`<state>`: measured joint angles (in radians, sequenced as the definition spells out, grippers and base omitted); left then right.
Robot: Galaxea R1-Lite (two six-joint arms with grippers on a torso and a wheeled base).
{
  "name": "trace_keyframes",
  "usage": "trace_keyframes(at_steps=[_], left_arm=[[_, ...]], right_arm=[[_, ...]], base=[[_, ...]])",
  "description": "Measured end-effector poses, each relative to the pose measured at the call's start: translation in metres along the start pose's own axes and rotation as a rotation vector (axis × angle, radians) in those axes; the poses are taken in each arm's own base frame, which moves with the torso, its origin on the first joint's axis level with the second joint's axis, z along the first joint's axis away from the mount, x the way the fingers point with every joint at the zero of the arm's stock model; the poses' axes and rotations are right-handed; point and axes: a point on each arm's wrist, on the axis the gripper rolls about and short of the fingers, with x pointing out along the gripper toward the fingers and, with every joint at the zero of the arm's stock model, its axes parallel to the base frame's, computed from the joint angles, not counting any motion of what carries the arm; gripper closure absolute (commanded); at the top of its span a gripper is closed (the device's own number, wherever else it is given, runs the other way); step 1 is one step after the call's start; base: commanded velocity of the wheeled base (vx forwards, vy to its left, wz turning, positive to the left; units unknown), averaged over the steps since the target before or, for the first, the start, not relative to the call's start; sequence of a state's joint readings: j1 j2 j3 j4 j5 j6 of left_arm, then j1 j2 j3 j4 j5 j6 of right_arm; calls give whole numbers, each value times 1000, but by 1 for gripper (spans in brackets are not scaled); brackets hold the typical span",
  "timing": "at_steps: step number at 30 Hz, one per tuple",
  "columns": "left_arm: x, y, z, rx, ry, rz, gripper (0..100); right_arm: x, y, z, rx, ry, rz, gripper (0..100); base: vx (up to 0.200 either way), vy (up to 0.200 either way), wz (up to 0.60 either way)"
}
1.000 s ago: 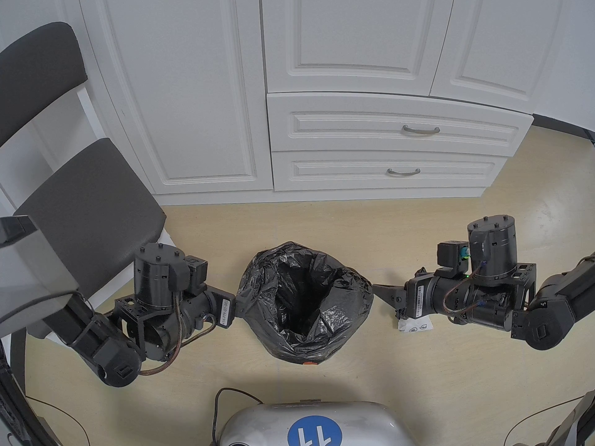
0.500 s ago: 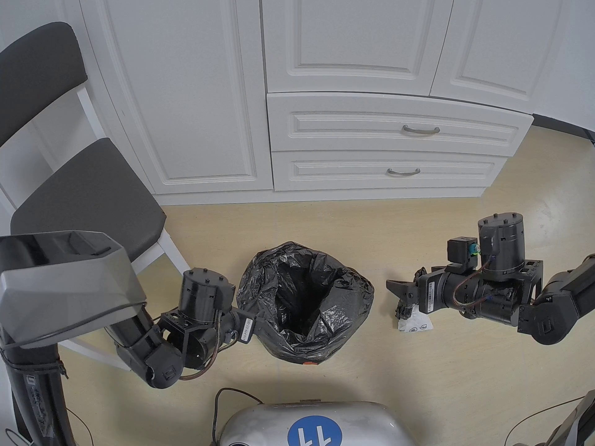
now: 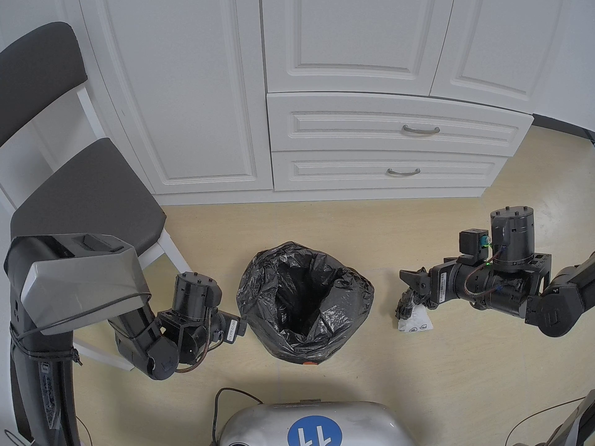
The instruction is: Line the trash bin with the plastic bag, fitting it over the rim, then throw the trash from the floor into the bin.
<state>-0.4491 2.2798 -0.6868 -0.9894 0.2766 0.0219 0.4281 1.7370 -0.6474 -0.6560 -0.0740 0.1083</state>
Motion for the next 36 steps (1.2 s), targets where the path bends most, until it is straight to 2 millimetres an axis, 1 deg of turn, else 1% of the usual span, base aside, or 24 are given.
trace_keyframes(at_steps=[7, 11, 15, 19, 21, 25, 30, 36], left_arm=[[11, 13, -5, -32, 13, 32, 0], [11, 16, -5, -48, 14, 32, 0], [0, 15, 1, -50, 1, -18, 0], [-23, 4, 15, -38, -50, -95, 0], [-30, -1, 21, -32, -73, -116, 0], [-36, -5, 30, -30, -109, -132, 0], [-31, -9, 39, -36, -142, -136, 0], [-17, -12, 37, -35, -136, -131, 0]], right_arm=[[1, -2, 0, 2, 1, -7, 0], [0, -2, 0, 2, 1, -6, 0], [0, -1, 0, 0, 1, -3, 0], [1, 0, -1, -2, 6, 0, 0], [1, 1, -2, -3, 7, 1, 0], [1, 2, -3, -5, 10, 4, 0], [0, 3, -3, -7, 11, 7, 0], [0, 4, -4, -20, 15, 10, 0]], base=[[0, 0, 0], [0, 0, 0], [0, 0, 0], [0, 0, 0], [0, 0, 0], [0, 0, 0], [0, 0, 0], [0, 0, 0]])
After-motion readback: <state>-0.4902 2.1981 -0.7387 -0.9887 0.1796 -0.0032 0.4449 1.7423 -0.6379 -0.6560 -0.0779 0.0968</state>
